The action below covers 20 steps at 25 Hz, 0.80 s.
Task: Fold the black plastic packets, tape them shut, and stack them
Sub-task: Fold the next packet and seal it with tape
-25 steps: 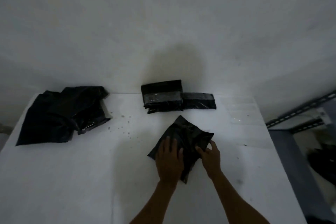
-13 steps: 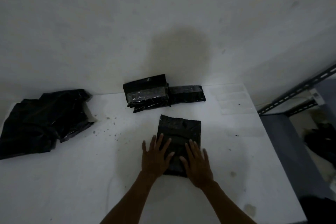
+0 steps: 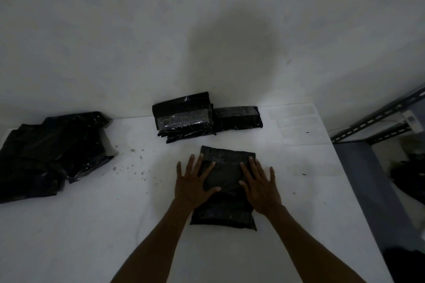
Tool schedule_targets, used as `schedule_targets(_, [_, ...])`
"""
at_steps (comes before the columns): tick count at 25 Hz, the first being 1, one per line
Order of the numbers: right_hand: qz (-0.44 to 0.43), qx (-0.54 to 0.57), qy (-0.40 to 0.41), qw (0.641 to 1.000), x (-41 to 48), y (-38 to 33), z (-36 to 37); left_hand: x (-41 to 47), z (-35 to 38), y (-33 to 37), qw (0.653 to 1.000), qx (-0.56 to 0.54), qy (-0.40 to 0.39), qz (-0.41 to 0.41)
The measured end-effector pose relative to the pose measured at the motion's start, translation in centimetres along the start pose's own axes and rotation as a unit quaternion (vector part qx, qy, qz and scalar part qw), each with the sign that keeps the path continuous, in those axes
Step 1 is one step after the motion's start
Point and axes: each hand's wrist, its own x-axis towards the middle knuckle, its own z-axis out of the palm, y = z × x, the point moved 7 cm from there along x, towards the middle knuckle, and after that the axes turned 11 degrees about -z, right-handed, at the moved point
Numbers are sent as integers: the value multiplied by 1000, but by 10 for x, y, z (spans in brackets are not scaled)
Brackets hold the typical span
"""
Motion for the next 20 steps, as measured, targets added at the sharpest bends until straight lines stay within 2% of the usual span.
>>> schedule_targets(2, [23,10,-6,1000,5,5,-6,1,-3,3,1000,-10,13,-10])
schedule_targets(4, [-4,21,-7,1000,15,-4,-10,2,-7,13,999,-26,26,-5])
schedule_targets(7, [-37,26,-14,999,22,-9,-7,6,-4,15,1000,-20,5,-4])
schedule_targets(9, [-13,43,3,999,22,-4,-7,8,-7,12,999,-38,22,-14])
schedule_targets(11, [53,115,64,990,20,1,-16,10,-14,9,993,-109,34,-34])
schedule_targets(13, [149,214,133,956,15,9,-21,13,-25,5,968,-230,60,-76])
schedule_targets(16, [257,357,187,878,13,18,-19,24,-32,-8,878,-436,65,-187])
schedule_targets(17, [272,372,192,866,16,21,-20,28,-31,-12,850,-474,57,-225])
schedule_targets(18, [279,369,189,866,21,24,-22,35,-30,-17,835,-485,50,-253])
schedule_targets(20, [283,348,179,876,31,28,-26,46,-31,-23,839,-469,42,-273])
